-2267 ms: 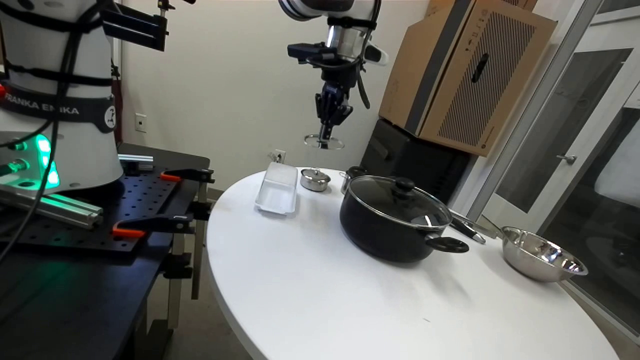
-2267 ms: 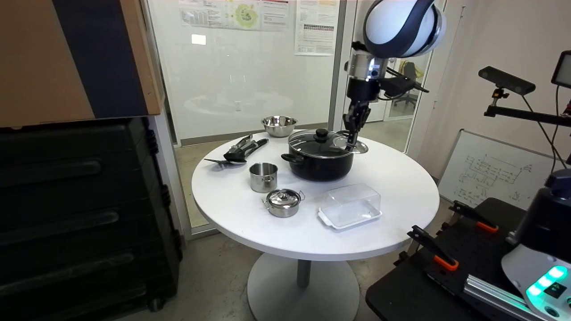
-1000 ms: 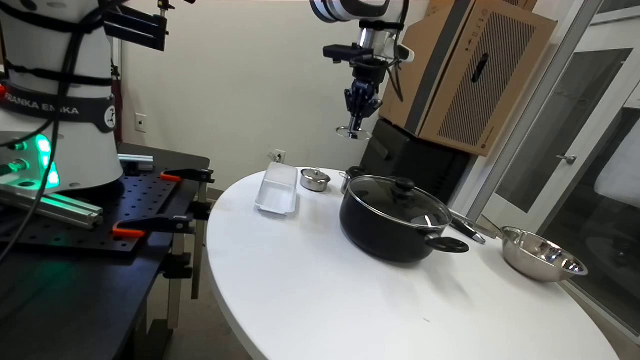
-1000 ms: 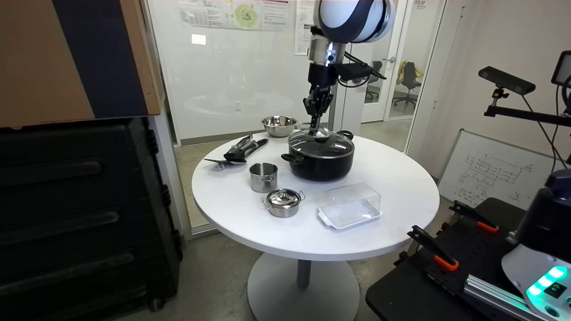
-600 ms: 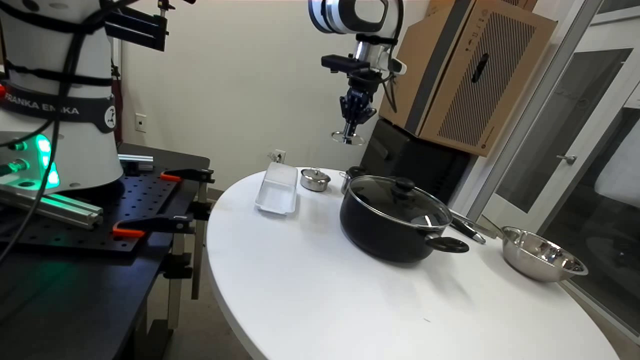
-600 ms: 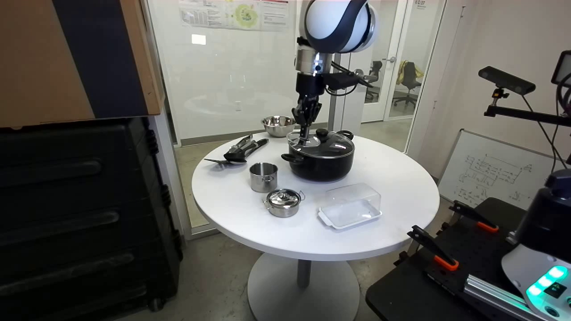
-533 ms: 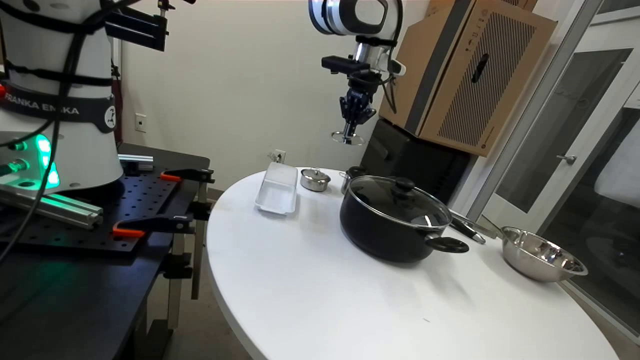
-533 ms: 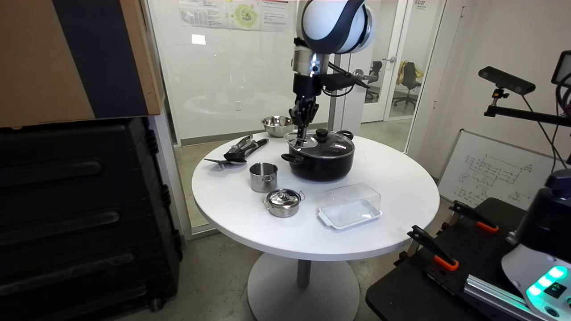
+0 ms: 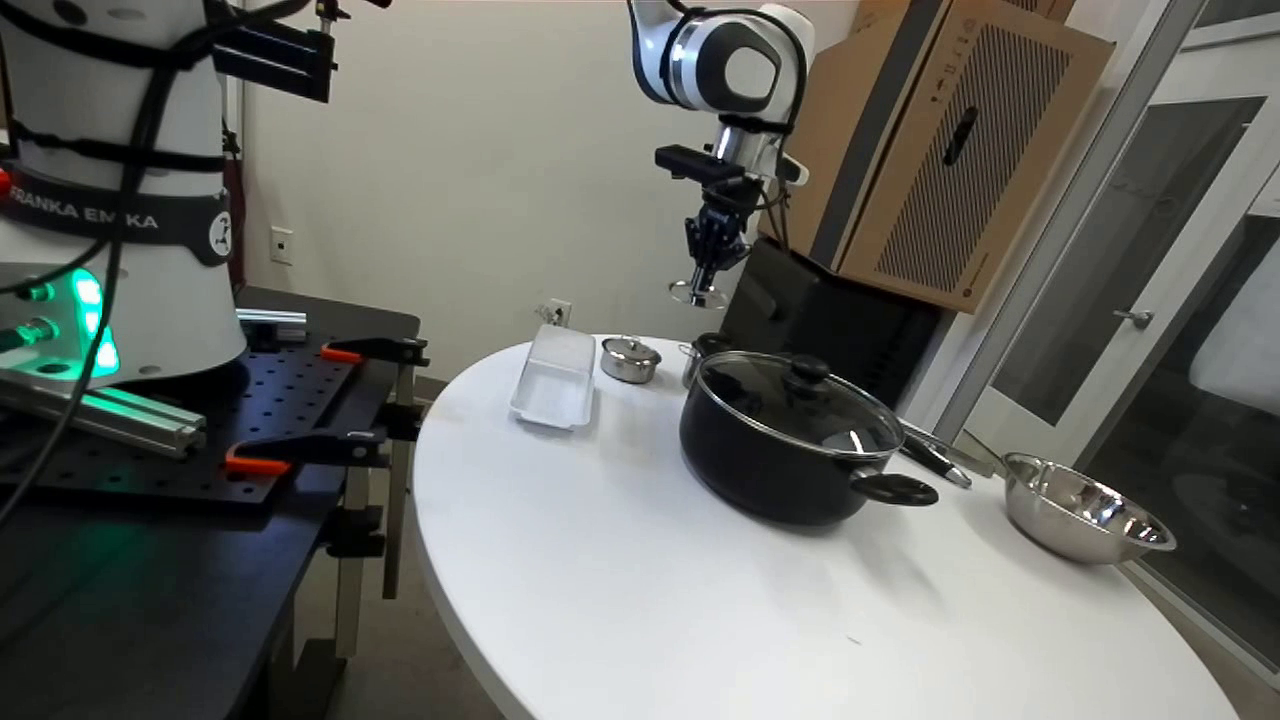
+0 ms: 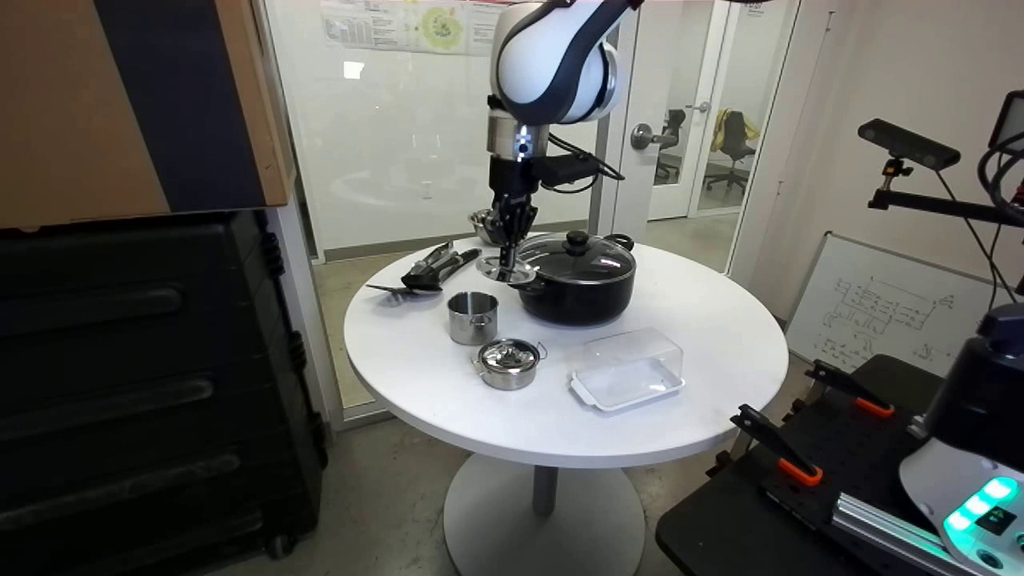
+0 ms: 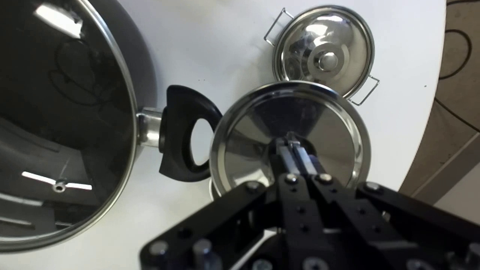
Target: Put the silver lid on the small pot, take the glass lid off the large pot, then put the silver lid from the smallest pot on the table
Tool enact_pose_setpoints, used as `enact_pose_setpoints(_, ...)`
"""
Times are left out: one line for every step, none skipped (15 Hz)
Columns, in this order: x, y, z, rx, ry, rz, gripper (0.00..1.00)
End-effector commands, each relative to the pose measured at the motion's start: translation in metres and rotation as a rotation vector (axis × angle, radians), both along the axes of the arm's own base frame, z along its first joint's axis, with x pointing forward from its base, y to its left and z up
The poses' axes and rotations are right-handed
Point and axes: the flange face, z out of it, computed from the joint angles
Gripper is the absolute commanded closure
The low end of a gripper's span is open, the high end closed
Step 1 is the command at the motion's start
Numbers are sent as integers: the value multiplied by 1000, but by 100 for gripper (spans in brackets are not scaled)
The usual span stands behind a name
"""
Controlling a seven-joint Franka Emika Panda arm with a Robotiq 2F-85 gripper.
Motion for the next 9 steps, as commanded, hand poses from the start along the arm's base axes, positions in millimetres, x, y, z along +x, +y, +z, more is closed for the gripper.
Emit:
enact_pose_setpoints(29, 12, -20, -4, 22, -35, 100)
enact_pose_setpoints(34, 15, -25, 1, 25, -41, 100)
enact_pose_setpoints(39, 18, -28, 5, 29, -46, 100)
enact_pose_setpoints(43, 22, -32, 8, 29, -50, 100)
enact_pose_setpoints(46, 26, -34, 13, 29, -51, 100)
enact_pose_setpoints(50, 30, -36, 16, 28, -51, 100)
enact_pose_setpoints(53, 33, -39, 18, 28, -52, 100)
enact_pose_setpoints(56, 37, -41, 19, 28, -53, 100)
enact_pose_setpoints(58, 40, -43, 19, 29, -55, 100)
